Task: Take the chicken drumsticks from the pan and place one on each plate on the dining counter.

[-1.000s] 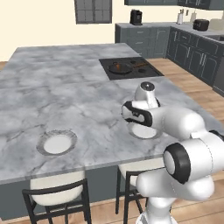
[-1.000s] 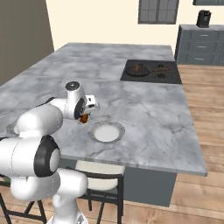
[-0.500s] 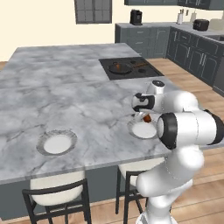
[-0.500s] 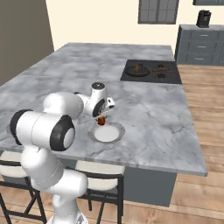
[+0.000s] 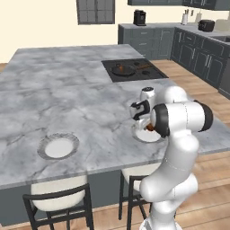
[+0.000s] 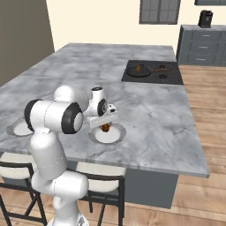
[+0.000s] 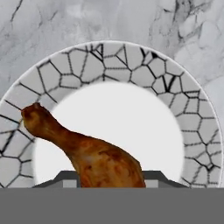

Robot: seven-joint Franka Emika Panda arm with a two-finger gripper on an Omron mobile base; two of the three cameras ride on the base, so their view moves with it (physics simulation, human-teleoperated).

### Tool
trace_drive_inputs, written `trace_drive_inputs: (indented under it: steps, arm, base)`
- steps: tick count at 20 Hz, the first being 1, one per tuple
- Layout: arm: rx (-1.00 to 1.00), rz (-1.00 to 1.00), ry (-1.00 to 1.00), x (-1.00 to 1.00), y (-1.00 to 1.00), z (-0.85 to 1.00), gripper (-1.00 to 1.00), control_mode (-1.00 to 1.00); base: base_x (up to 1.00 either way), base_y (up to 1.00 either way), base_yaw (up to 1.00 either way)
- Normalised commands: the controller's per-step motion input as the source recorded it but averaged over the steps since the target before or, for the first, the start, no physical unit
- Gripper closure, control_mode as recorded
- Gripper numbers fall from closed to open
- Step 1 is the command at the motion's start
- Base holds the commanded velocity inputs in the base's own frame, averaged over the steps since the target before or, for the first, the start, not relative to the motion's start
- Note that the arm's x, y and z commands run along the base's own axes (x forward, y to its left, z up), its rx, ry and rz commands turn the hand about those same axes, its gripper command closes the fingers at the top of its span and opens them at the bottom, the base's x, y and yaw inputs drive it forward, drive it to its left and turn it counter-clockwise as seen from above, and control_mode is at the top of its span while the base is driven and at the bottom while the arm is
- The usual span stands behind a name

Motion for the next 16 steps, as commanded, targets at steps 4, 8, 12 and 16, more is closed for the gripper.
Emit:
trace_drive_inputs:
  steps: [4,8,12,16]
  arm:
    - [0.0,0.0,0.08,0.1,0.0,-0.4,1.0,-1.0]
    - [0.0,0.0,0.03,0.02,0.0,-0.38,1.0,-1.0]
    - [0.01,-0.01,0.02,0.06,0.0,-0.3,1.0,-1.0]
    - [0.04,-0.02,0.0,0.02,0.0,-0.12,-1.0,-1.0]
  base:
    - [0.0,0.0,0.0]
    - [0.0,0.0,0.0]
    - [0.0,0.0,0.0]
    - [0.0,0.0,0.0]
